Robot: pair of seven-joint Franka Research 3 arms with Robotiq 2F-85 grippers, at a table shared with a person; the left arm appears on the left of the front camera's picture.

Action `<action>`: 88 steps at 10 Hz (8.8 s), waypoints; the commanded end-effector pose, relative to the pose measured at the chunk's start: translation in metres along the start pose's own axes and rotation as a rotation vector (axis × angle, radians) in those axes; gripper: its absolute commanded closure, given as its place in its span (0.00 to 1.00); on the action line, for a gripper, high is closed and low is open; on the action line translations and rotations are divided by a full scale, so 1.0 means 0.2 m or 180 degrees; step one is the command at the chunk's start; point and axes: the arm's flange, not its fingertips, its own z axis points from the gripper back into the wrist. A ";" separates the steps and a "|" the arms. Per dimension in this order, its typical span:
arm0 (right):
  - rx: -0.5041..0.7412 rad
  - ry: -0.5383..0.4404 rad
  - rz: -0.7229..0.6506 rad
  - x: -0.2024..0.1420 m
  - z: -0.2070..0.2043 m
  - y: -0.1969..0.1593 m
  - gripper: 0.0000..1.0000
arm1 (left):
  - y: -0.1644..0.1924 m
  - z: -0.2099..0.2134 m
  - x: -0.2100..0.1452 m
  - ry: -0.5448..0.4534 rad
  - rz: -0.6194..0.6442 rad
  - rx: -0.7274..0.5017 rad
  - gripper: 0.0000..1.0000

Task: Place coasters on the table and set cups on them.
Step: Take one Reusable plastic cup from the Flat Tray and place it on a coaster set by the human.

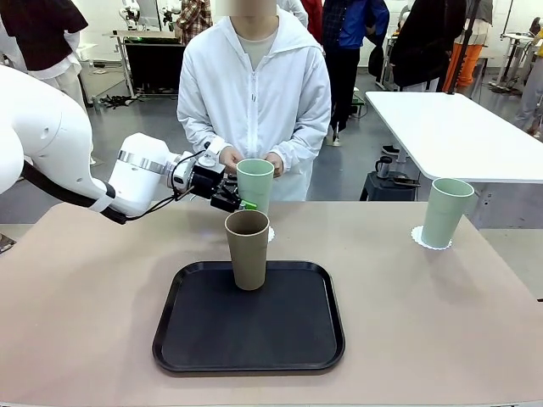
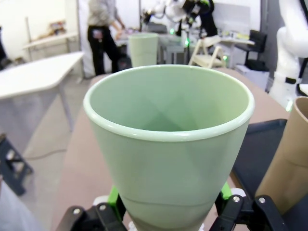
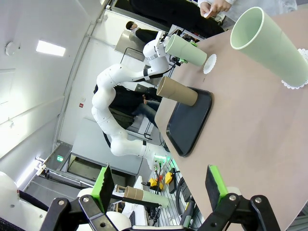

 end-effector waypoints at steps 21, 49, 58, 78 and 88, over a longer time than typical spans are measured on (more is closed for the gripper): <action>-0.0004 0.0002 -0.0012 0.00 0.00 0.00 0.00 | 0.03 -0.07 -0.14 0.0038 0.0025 -0.0165 0.15; -0.0004 0.0002 -0.0012 0.00 0.00 0.00 0.00 | 0.03 -0.05 -0.21 0.0384 0.0033 -0.0514 0.00; -0.0004 0.0002 -0.0012 0.00 0.00 0.00 0.00 | 0.00 -0.03 -0.20 0.0594 0.0051 -0.0486 0.00; -0.0004 0.0002 -0.0012 0.00 0.00 0.00 0.00 | -0.17 0.20 -0.11 0.1210 0.0273 -0.0041 0.00; -0.0004 0.0002 -0.0012 0.00 0.00 0.00 0.00 | -0.68 0.20 0.99 0.2666 0.2640 0.1215 0.00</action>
